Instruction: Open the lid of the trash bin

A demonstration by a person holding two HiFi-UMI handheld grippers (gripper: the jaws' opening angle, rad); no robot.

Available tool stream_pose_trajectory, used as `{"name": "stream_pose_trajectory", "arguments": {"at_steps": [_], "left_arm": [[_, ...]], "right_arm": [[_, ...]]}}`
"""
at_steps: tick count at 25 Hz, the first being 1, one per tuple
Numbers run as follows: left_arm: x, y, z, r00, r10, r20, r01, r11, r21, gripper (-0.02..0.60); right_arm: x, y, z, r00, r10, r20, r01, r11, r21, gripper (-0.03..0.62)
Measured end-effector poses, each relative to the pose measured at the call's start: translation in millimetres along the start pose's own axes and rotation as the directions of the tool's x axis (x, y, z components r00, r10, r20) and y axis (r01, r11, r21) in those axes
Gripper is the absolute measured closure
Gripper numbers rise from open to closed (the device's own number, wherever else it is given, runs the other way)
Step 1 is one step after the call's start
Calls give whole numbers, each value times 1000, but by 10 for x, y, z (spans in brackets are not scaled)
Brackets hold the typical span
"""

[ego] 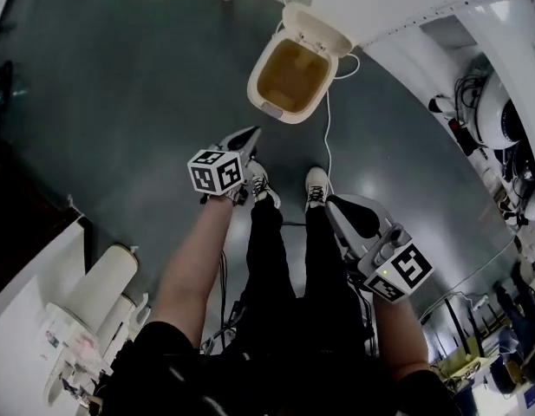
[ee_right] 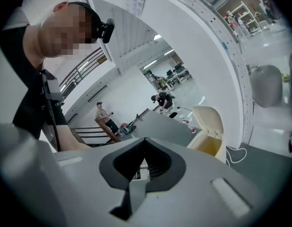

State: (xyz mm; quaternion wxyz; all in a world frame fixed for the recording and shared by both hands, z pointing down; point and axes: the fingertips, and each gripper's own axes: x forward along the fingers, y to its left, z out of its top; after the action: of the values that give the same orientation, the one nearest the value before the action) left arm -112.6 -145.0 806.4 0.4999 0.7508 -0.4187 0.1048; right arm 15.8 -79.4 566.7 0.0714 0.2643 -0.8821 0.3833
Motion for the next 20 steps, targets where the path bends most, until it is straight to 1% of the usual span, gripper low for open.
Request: {"name": "stream_pose_trajectory", "arguments": {"at_steps": [2, 5, 7, 9, 11, 15, 16, 18, 20], "left_arm": [[-270, -428, 200, 999, -51, 15, 50, 997, 66, 581], [-737, -1111, 469, 990, -133, 41, 125, 980, 158, 581], [-1074, -1566, 613, 977, -203, 73, 186, 965, 185, 581], [-1425, -1997, 704, 956, -274, 102, 250, 948, 197, 581], [-1743, -2369, 798, 939, -324, 116, 291, 927, 235, 581], [-2224, -3020, 952, 910, -393, 136, 321, 872, 369, 580], [-2321, -3159, 969, 903, -405, 141, 324, 861, 393, 580], [-2500, -3393, 985, 893, -424, 151, 331, 846, 418, 580], [-2674, -3572, 974, 888, -433, 153, 336, 840, 426, 580]], "right_arm": [[-102, 169, 198, 1000, 7, 17, -6, 999, -35, 586], [-310, 423, 488, 999, 12, 46, -8, 996, -85, 586], [-481, 598, 655, 998, 12, 67, -5, 994, -114, 586], [-650, 790, 779, 996, 12, 85, 0, 991, -135, 586], [-776, 969, 896, 994, 17, 104, -1, 989, -150, 586], [-980, 1270, 1146, 988, 54, 142, -25, 980, -198, 586], [-1031, 1337, 1201, 986, 62, 154, -29, 977, -211, 586], [-1117, 1478, 1289, 981, 77, 175, -35, 972, -231, 586], [-1181, 1639, 1347, 977, 92, 193, -43, 969, -245, 586]]}}
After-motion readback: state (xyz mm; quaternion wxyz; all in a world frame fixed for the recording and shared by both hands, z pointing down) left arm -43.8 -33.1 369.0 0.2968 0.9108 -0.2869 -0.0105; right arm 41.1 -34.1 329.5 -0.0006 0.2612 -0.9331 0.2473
